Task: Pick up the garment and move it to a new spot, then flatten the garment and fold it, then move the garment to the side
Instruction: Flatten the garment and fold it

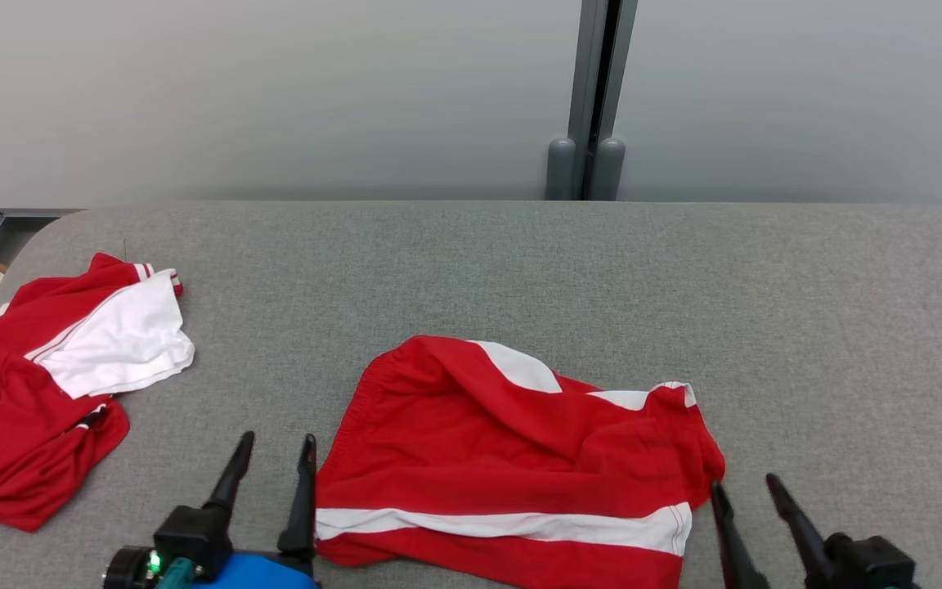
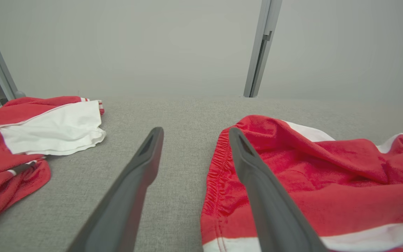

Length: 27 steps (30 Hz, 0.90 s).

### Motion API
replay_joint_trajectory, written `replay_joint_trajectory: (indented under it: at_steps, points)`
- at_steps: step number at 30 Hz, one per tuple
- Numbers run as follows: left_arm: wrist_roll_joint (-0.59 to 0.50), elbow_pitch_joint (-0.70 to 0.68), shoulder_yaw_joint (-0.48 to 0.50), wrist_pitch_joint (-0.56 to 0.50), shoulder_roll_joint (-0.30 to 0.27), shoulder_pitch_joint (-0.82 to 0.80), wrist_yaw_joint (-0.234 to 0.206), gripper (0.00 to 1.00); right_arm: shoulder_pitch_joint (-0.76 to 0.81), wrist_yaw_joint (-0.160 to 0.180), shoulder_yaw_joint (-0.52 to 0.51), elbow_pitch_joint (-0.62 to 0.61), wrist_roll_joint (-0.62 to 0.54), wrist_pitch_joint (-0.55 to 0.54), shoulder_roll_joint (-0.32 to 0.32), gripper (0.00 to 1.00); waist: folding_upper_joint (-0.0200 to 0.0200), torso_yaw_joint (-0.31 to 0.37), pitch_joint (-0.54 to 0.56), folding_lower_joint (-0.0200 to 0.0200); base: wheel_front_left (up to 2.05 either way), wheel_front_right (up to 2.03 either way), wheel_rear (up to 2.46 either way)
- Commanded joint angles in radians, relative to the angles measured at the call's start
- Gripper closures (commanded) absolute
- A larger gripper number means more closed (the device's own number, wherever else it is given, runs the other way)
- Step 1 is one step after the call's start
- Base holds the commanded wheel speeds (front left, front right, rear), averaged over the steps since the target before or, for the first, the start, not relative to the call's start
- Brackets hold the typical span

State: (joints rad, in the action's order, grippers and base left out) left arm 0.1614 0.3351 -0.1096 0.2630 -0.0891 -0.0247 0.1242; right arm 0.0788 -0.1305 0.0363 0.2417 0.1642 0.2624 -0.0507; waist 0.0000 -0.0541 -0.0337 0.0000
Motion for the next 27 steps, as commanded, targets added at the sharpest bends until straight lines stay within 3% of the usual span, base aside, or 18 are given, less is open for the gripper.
replay_joint_trajectory:
  at_steps: [1,10,16,27]
  points:
    - [0.009,0.02,-0.027,0.003,-0.006,0.006,0.009,0.0,0.0,0.0,0.02,0.035,0.012,0.004,0.0,0.0,0.0,0.0,-0.003,0.0,0.0,0.0,0.0]
    - [0.12,0.13,-0.198,0.003,-0.06,-0.001,0.006,0.0,-0.066,0.0,0.129,0.249,0.078,0.004,0.0,0.0,0.0,-0.005,-0.015,0.0,0.0,0.0,0.0]
    - [0.156,0.176,-0.232,0.003,-0.092,-0.018,0.006,0.0,-0.12,0.0,0.15,0.364,0.11,0.004,0.0,0.0,0.0,-0.011,-0.021,0.0,0.0,0.0,0.0]
    - [0.25,0.283,-0.319,0.003,-0.115,-0.068,0.006,0.0,-0.171,0.0,0.235,0.444,0.172,0.0,0.001,0.0,0.0,-0.009,-0.019,0.0,0.0,0.0,0.0]
